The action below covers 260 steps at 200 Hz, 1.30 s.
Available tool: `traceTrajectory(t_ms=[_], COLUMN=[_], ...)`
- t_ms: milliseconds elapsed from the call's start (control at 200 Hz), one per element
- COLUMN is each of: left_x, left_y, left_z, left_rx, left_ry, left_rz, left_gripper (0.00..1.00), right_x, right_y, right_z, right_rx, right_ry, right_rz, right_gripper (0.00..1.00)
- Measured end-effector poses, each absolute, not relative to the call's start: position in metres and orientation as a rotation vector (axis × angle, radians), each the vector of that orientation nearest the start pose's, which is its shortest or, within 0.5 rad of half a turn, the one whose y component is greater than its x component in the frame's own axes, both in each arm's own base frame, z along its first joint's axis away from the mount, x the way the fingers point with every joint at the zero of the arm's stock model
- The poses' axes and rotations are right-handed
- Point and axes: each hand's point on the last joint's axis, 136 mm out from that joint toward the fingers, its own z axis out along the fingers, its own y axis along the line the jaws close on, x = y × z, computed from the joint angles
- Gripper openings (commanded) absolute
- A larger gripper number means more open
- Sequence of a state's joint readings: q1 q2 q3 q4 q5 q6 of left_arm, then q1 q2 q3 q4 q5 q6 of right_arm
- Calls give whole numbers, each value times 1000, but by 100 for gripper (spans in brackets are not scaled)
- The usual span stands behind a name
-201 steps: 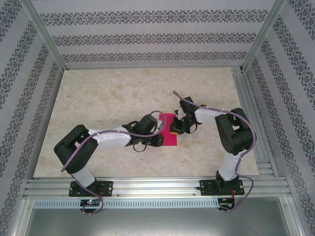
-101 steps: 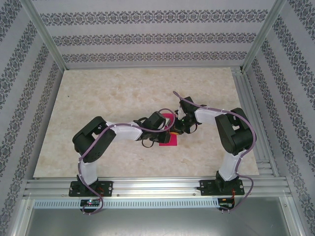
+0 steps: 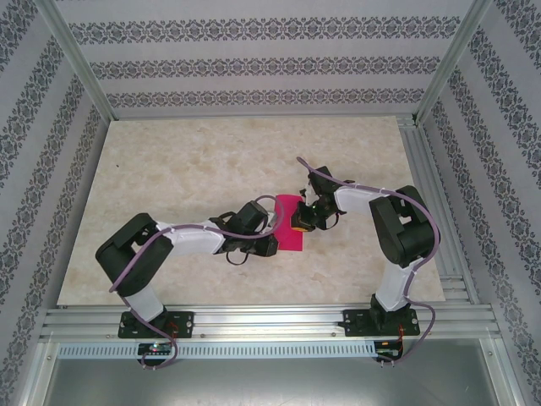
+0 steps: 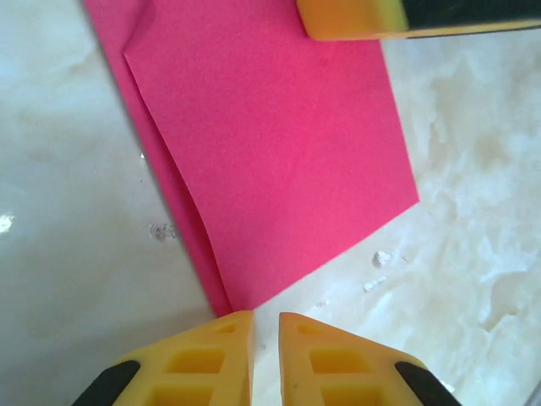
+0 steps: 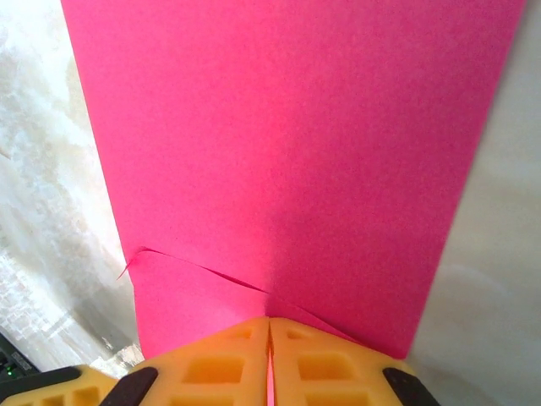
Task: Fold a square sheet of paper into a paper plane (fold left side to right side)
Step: Fold the triangle a second time at the center of the table, then turn over the paper at the center of the table.
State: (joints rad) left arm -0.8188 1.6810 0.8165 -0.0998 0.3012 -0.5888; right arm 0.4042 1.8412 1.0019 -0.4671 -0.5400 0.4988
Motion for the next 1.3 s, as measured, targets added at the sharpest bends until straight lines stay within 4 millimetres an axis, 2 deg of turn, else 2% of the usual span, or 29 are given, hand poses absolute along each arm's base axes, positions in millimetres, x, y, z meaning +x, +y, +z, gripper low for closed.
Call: traceTrajectory(t_ms=[100, 190, 355, 450, 530, 654, 779, 939, 1189, 1299], left_x=[239, 256, 284, 299, 307, 316, 320, 321, 313, 313], left_y=[-315, -308, -303, -314, -325, -338, -341, -342, -339, -339], left_z=[47, 59, 75, 81, 82, 73, 60, 51, 36, 36], left_rx=[404, 342, 275, 288, 314, 357, 387, 416, 448, 462], left_ry=[2677, 2649, 2611, 2590, 2585, 2598, 2630, 2654, 2700, 2701], left_rz=[-885, -896, -933, -963, -997, -1009, -980, -961, -939, -933], left_gripper=[24, 29, 38, 43, 46, 48, 49, 48, 41, 31], right_x=[294, 299, 309, 305, 296, 279, 270, 268, 263, 262], right_y=[221, 216, 202, 186, 173, 157, 150, 146, 142, 141], right_z=[15, 30, 93, 113, 112, 93, 83, 85, 79, 78], right_rx=[28, 27, 19, 46, 80, 144, 172, 181, 199, 206], right_ry=[2995, 2956, 2756, 2672, 2655, 2693, 2714, 2700, 2711, 2713], right_rz=[907, 873, 884, 889, 878, 859, 850, 849, 845, 847], right_gripper=[22, 31, 42, 49, 51, 51, 52, 52, 52, 52])
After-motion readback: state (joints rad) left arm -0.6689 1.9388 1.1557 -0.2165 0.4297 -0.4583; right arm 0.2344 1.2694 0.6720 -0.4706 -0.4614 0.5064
